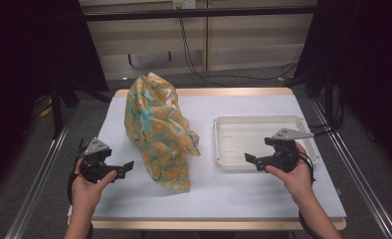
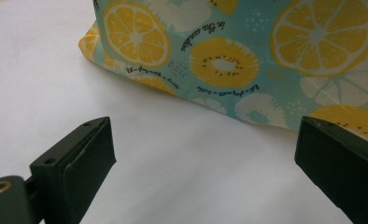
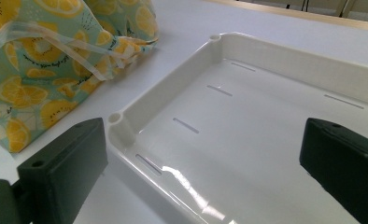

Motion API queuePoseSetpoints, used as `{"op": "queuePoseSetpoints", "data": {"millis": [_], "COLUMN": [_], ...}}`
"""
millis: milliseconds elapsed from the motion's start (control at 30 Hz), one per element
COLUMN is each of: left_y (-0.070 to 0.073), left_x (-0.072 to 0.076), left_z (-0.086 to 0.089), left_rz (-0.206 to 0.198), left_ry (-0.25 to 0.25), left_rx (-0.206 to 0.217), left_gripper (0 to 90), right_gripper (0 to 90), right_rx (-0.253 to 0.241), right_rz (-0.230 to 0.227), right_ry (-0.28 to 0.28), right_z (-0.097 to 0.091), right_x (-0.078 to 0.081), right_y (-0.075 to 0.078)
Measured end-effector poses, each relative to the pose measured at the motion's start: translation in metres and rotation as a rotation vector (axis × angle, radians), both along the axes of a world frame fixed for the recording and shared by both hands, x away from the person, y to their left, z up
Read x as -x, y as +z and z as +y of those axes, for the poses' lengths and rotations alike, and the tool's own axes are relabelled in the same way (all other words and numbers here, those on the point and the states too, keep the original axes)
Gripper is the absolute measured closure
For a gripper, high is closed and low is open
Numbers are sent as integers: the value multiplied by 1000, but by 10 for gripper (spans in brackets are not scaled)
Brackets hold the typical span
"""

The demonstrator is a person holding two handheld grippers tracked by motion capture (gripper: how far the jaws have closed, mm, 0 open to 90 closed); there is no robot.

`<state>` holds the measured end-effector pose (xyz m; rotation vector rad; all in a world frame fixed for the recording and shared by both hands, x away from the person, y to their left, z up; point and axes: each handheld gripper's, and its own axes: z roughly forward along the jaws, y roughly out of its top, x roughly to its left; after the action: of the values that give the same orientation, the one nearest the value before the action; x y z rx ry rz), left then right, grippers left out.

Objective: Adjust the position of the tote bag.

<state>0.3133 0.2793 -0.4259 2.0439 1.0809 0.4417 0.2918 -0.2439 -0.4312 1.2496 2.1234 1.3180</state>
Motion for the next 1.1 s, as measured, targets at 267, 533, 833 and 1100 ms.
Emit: {"op": "queuePoseSetpoints", "data": {"millis": [267,533,833,1100], "left_y": [1,2,17,44], "left_x": [-2,-5,-11,-24], "left_z": [-3,-6,-5,0], "left_rz": [13,49,49,60], "left_ry": [22,-2,9,18], "left_rx": [10,6,2,2], "left_gripper": [35,39,38,36], "right_gripper": [11,14,17,17], "right_rx": [4,-9,-10,-9], "right_rz": [14,8,15,13], "right_ry": [2,-12,-16,-11], "right_z": [-1,-5,-5,-2], "right_x": [-3,-2,-1,-2], "right_y": [-3,-1,-3,-2]}}
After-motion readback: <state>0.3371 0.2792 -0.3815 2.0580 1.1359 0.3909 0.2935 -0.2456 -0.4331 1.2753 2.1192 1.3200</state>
